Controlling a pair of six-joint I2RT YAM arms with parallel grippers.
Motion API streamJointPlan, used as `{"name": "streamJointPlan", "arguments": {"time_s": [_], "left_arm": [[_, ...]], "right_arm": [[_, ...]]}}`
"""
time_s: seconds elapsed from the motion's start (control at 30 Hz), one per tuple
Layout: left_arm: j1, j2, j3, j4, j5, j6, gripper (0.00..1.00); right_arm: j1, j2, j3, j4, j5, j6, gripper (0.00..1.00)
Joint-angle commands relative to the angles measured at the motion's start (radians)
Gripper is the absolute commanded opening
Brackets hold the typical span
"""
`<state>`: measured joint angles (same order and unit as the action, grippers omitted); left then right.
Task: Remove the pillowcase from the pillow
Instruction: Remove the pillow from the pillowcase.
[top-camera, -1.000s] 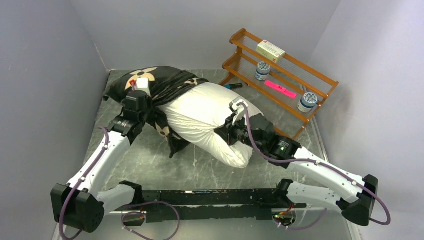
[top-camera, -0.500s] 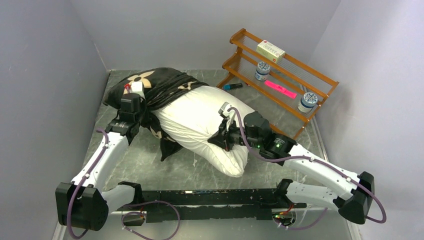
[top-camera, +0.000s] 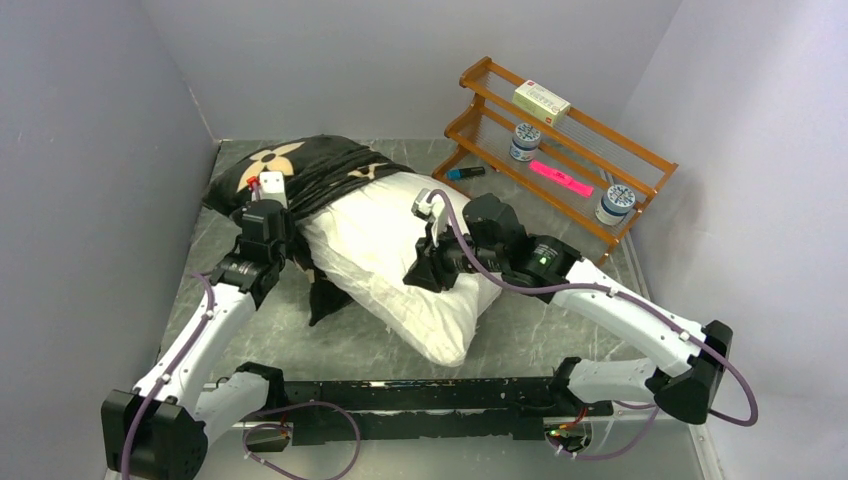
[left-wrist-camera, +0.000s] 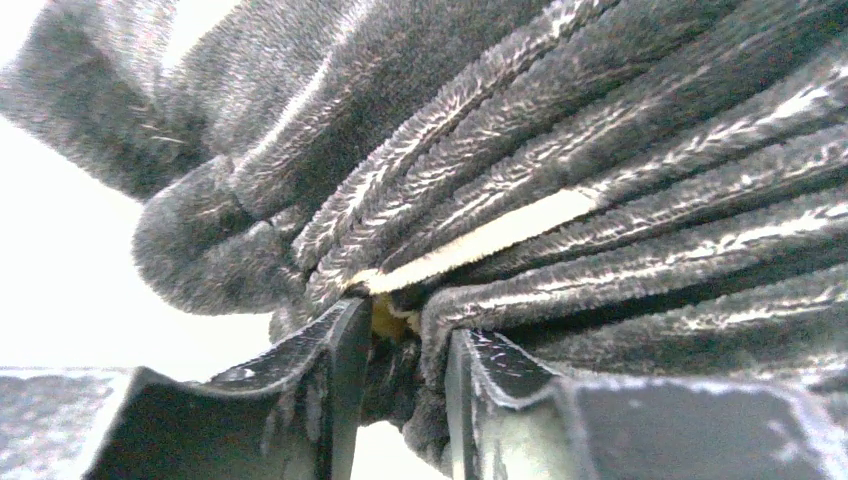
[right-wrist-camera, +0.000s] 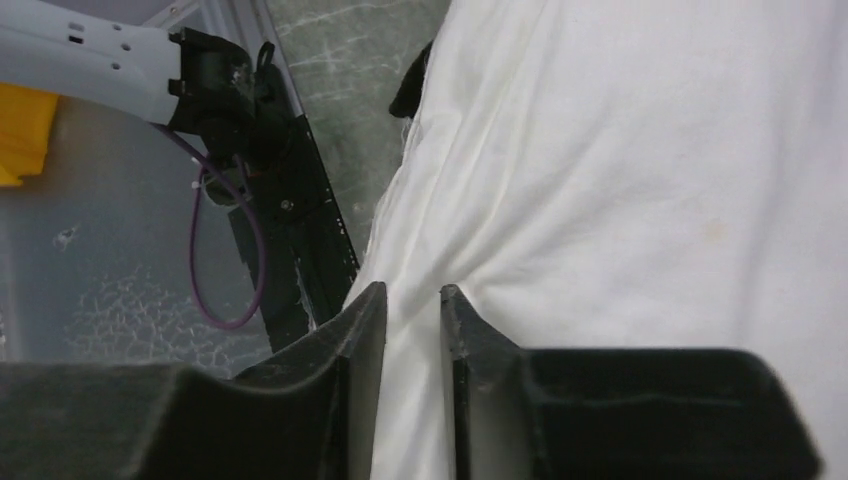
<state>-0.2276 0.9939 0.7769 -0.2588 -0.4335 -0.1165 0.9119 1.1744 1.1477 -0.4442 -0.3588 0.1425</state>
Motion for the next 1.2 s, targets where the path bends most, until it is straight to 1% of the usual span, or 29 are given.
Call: {"name": "streamJointPlan", "arguments": {"time_s": [0.0, 0.07, 0.2, 0.27, 0.37, 0.43, 0.47, 0.5, 0.57, 0.67, 0.77, 0.93, 1.0, 1.17], "left_arm": [[0.012, -0.061, 0.003, 0.136, -0.169, 0.048, 0.41], [0.009, -0.084, -0.005, 0.143, -0.153, 0.05, 0.46], [0.0, -0.128, -0.019, 0.153, -0.122, 0.056, 0.56], [-0.008, -0.15, -0.02, 0.151, -0.111, 0.058, 0.59], [-0.015, -0.186, -0.03, 0.163, -0.107, 0.053, 0.62], [-0.022, -0.213, -0.039, 0.176, -0.078, 0.05, 0.67], [-0.026, -0.231, -0.042, 0.182, -0.06, 0.051, 0.69], [-0.034, -0.244, -0.045, 0.185, -0.045, 0.052, 0.71], [-0.051, -0.274, -0.053, 0.196, -0.024, 0.061, 0.77], [-0.076, -0.325, -0.07, 0.218, 0.005, 0.077, 0.84], [-0.098, -0.377, -0.089, 0.239, 0.037, 0.095, 0.88], [-0.122, -0.406, -0.098, 0.249, 0.129, 0.1, 0.9], [-0.128, -0.395, -0.091, 0.246, 0.169, 0.103, 0.9], [-0.135, -0.371, -0.085, 0.238, 0.21, 0.101, 0.93]], "right_arm": [[-0.005, 0.011, 0.128, -0.065, -0.065, -0.005, 0.37], [-0.014, 0.017, 0.147, -0.051, -0.081, -0.001, 0.48], [-0.054, 0.041, 0.18, -0.056, -0.038, 0.008, 0.6], [-0.102, 0.053, 0.182, -0.046, -0.041, 0.011, 0.63], [-0.188, 0.062, 0.159, 0.014, -0.096, 0.044, 0.68], [-0.242, 0.07, 0.146, 0.058, -0.102, 0.073, 0.77], [-0.267, 0.072, 0.134, 0.099, -0.091, 0.095, 0.85], [-0.295, 0.077, 0.121, 0.129, -0.083, 0.119, 0.89], [-0.361, 0.103, 0.1, 0.182, -0.096, 0.172, 0.93], [-0.447, 0.162, 0.089, 0.236, -0.126, 0.239, 0.96], [-0.493, 0.223, 0.1, 0.267, -0.141, 0.279, 0.96], [-0.503, 0.324, 0.118, 0.314, -0.191, 0.326, 0.97], [-0.502, 0.356, 0.093, 0.366, -0.22, 0.373, 0.99], [-0.495, 0.42, 0.012, 0.503, -0.28, 0.429, 1.0]]}}
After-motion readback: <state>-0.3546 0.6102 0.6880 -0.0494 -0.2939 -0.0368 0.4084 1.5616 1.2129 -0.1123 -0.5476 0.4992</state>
